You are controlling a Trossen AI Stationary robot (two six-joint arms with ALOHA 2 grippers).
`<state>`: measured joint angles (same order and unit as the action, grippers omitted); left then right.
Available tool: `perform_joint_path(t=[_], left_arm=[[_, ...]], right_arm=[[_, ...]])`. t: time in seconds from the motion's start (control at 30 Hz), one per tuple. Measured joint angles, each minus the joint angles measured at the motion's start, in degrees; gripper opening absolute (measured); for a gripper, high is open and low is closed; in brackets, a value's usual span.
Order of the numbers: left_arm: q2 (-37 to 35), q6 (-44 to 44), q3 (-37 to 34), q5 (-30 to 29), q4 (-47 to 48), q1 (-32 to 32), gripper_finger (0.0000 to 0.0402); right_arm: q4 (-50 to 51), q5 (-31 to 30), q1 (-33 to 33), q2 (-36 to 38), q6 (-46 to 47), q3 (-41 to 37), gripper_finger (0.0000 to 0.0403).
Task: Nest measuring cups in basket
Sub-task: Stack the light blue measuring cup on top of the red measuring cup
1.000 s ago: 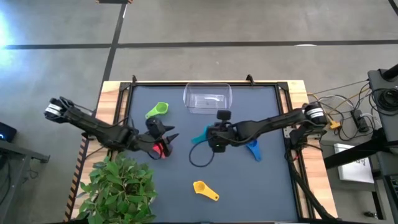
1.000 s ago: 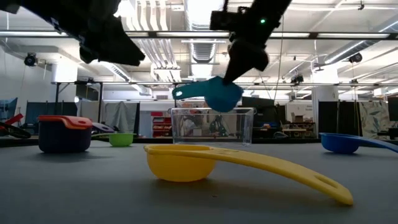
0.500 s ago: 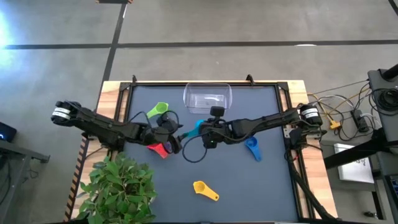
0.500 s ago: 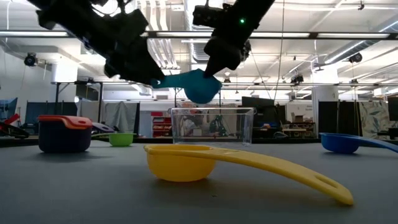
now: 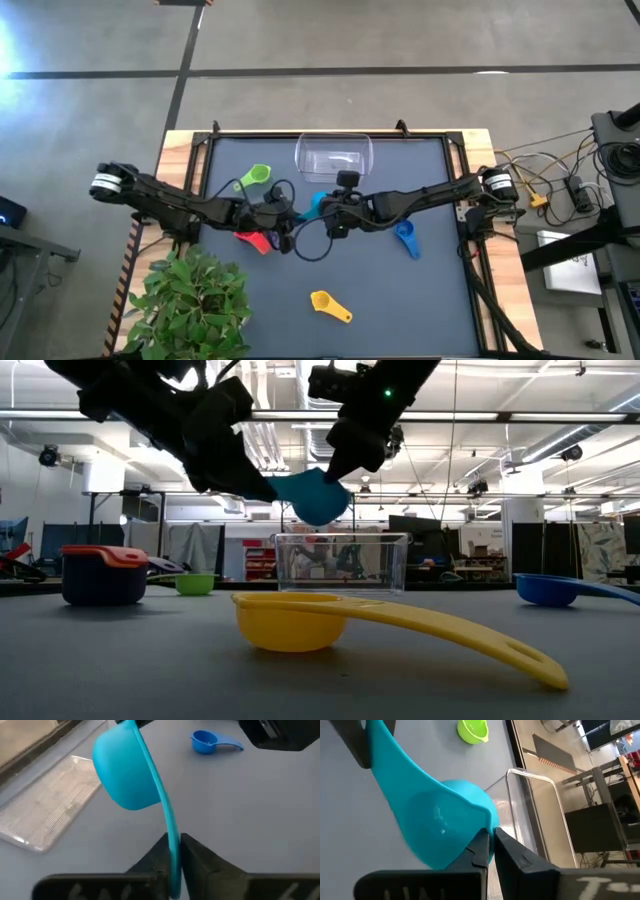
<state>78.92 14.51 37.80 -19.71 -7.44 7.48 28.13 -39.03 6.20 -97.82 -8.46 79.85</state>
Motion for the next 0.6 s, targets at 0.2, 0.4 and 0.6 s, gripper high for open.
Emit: perform_joint_path(t=[0.2, 0.4, 0.6], left_arm=[[-0.35, 2.5, 0.0, -2.0, -0.01, -0.01, 0.0001], [-2.76, 3.1, -0.3, -5.17, 2.11, 0.1, 0.0001], [-7.91, 4.45, -4.45, -12.02, -0.35, 1.49, 0.0]], right_arm=[[-0.32, -3.5, 0.07, 0.33, -1.59, 0.37, 0.0018], [0.92, -5.24, 0.13, 5.33, 0.49, -0.3, 0.0066], [-8.92, 3.94, 0.13, 14.67, 3.17, -9.4, 0.0112]])
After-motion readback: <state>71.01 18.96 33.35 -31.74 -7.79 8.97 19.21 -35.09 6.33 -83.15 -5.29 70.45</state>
